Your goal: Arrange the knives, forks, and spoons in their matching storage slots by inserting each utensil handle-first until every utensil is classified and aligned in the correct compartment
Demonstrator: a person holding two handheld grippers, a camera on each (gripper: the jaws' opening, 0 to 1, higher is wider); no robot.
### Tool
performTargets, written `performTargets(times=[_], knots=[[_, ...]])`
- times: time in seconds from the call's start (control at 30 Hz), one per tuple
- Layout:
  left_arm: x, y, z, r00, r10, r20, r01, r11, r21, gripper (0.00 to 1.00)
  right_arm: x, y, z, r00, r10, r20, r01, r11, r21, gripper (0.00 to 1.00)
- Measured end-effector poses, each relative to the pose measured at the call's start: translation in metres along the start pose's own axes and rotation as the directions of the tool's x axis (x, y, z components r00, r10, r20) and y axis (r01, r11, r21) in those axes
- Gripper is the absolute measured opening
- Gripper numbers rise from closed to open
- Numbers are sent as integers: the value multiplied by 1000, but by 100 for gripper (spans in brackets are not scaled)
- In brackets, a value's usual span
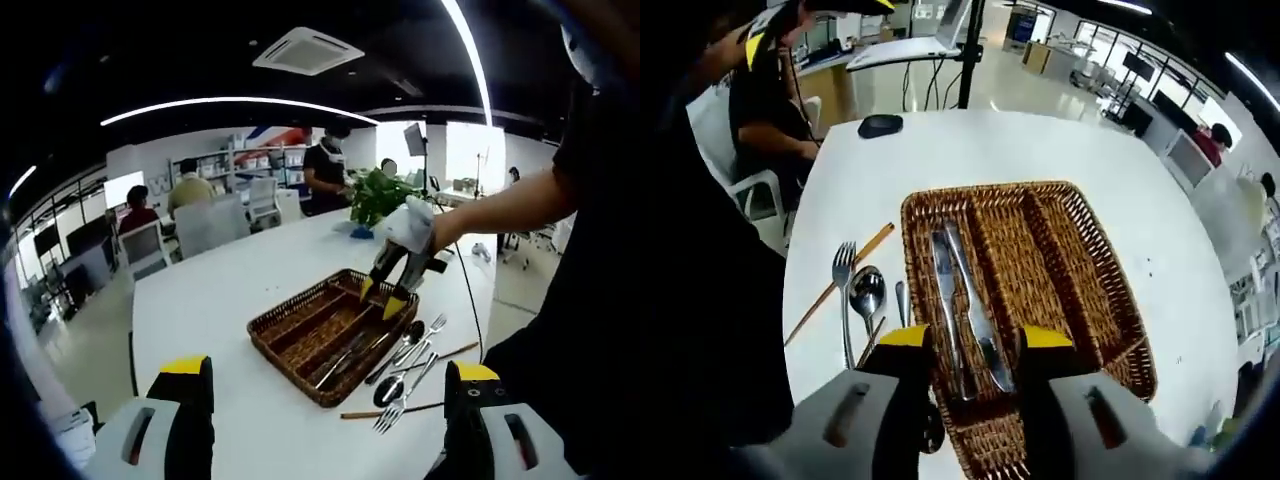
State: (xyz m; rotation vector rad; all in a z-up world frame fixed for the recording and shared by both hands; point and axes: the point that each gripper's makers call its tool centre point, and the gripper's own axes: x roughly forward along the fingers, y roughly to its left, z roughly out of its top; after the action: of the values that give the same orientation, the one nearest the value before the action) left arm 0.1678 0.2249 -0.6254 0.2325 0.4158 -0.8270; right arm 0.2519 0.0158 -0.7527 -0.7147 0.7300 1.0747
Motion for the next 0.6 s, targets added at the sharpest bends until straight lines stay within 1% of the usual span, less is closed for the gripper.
performTargets(times=[0.1, 0.17, 0.23, 0.3, 0.33, 0.37, 0.43, 0.47, 0.53, 0.6], knots=[[2, -2, 2, 1000, -5, -4, 5, 1000, 2, 100, -21, 1, 1, 997, -51, 57, 48, 997, 57, 39], [4, -4, 3, 1000, -8, 0, 8, 1000, -6, 100, -37, 1, 2, 990, -88, 114, 76, 992, 105, 41], [7, -8, 5, 1000, -11, 3, 11, 1000, 1, 100, -50, 2, -1, 985, -112, 128, 94, 986, 139, 46], [10, -13, 6, 1000, -16, 0, 16, 1000, 13, 100, -65, 2, -7, 980, -144, 140, 118, 977, 177, 52], [12, -15, 6, 1000, -20, -1, 20, 1000, 19, 100, -70, 2, -10, 979, -149, 140, 121, 975, 189, 55], [13, -18, 7, 1000, -28, 0, 28, 999, 22, 100, -80, 0, -13, 972, -184, 146, 149, 964, 222, 57], [17, -20, 9, 1000, -25, 3, 25, 999, 24, 100, -93, -3, -16, 962, -219, 165, 173, 952, 254, 63], [18, -20, 11, 1000, -16, 8, 16, 1000, 24, 100, -101, -3, -20, 955, -238, 178, 180, 940, 288, 66], [19, -20, 17, 1000, 10, 26, -11, 1000, 15, 100, -115, -3, -29, 944, -266, 194, 192, 923, 333, 74], [21, -23, 21, 999, 24, 37, -24, 1000, 3, 100, -127, -4, -39, 934, -294, 204, 208, 909, 361, 83]])
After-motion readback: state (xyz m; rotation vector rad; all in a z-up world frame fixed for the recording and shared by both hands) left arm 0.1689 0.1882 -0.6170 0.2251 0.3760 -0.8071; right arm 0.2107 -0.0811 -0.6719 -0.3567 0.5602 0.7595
